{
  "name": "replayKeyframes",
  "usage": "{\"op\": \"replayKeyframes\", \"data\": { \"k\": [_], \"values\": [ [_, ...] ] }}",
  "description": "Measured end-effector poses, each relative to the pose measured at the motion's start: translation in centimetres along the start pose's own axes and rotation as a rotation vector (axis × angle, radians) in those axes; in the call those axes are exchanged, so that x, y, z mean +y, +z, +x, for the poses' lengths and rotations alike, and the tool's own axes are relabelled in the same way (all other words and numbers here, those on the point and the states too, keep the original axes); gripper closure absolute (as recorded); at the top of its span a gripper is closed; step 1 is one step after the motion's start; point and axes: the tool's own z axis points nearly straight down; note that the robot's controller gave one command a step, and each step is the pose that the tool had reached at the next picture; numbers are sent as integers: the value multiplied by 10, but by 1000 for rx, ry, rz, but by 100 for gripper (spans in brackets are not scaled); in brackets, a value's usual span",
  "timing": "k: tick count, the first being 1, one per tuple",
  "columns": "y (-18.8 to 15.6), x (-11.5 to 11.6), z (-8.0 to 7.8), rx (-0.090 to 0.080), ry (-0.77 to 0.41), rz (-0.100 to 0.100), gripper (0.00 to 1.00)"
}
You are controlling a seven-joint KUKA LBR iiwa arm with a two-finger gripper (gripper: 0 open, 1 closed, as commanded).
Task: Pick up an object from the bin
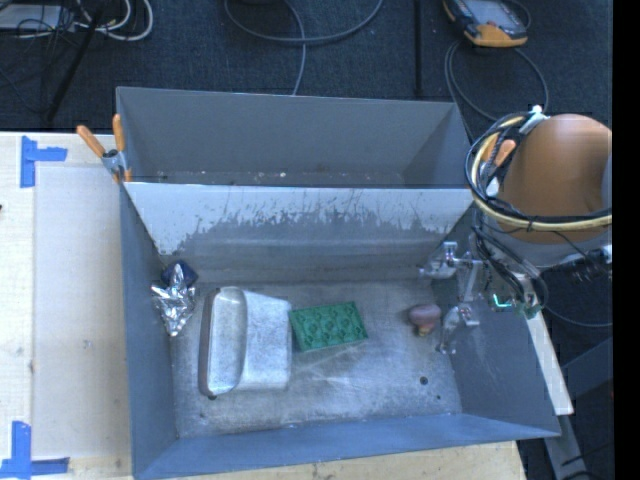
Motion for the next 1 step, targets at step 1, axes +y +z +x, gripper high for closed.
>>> {"op": "replayKeyframes", "data": {
  "k": [1],
  "values": [
    [128, -7, -35, -9, -264, 1, 0]
  ]
}}
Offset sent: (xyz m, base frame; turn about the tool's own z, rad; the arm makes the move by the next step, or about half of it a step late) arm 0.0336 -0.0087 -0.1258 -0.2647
